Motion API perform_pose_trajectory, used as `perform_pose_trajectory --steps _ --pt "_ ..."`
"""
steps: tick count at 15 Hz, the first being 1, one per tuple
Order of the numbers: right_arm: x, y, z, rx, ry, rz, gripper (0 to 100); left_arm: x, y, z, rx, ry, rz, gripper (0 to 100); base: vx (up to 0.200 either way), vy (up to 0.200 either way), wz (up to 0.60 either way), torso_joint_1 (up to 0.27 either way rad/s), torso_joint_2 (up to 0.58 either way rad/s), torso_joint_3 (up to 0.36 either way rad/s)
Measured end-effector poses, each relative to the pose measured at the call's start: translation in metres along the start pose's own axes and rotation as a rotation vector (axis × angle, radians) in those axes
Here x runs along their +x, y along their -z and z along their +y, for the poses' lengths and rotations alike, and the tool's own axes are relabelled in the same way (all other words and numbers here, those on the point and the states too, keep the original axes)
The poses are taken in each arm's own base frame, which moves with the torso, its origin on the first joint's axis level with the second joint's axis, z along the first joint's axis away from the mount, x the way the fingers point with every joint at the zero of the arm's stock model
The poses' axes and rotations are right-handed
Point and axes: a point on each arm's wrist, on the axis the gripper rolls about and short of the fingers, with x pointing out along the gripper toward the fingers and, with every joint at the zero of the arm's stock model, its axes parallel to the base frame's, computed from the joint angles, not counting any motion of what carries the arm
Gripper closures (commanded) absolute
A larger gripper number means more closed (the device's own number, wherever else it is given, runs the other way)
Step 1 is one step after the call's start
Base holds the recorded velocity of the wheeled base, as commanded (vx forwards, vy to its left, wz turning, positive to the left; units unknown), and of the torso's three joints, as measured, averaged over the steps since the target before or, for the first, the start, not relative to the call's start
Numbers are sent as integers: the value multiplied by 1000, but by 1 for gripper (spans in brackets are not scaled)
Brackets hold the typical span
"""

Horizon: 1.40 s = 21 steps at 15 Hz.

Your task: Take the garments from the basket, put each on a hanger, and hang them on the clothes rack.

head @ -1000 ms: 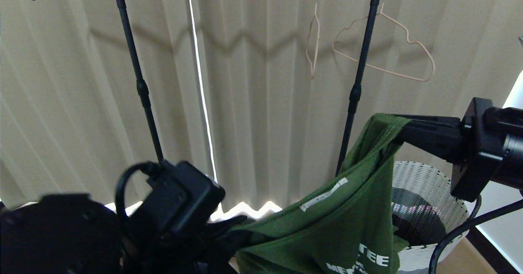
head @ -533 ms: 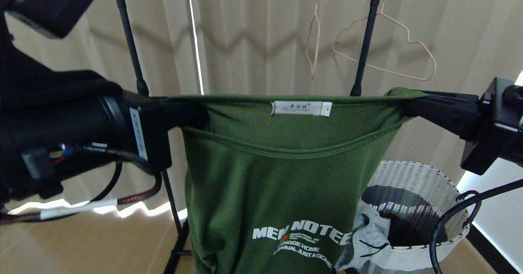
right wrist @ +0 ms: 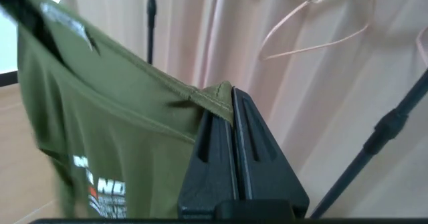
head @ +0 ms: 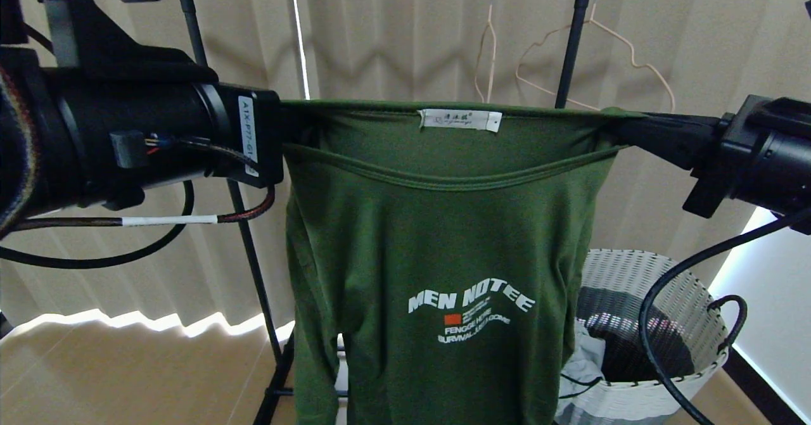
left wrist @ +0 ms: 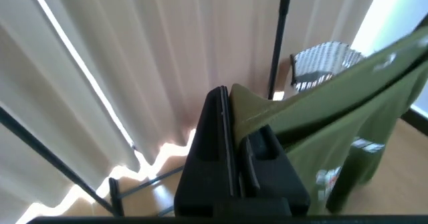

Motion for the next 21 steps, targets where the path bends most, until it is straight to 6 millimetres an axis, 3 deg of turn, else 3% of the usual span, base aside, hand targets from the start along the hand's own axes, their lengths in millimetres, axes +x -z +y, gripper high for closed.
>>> perform_pose_trajectory --steps 8,12,16,19,21 --pt "7 -3 -10 0 34 -2 100 16 -1 8 -4 -32 12 100 0 0 0 0 0 0" --pt "5 1 -9 3 40 16 100 25 -4 9 -13 58 -3 100 0 0 0 0 0 0" --pt "-21 16 1 13 10 49 100 39 -13 9 -18 93 -41 100 0 0 0 0 0 0" --pt "-38 21 17 17 -195 30 100 60 -22 13 -28 69 -58 100 0 0 0 0 0 0" --pt "-42 20 20 13 -213 17 100 71 -23 16 -32 56 -55 100 0 0 0 0 0 0"
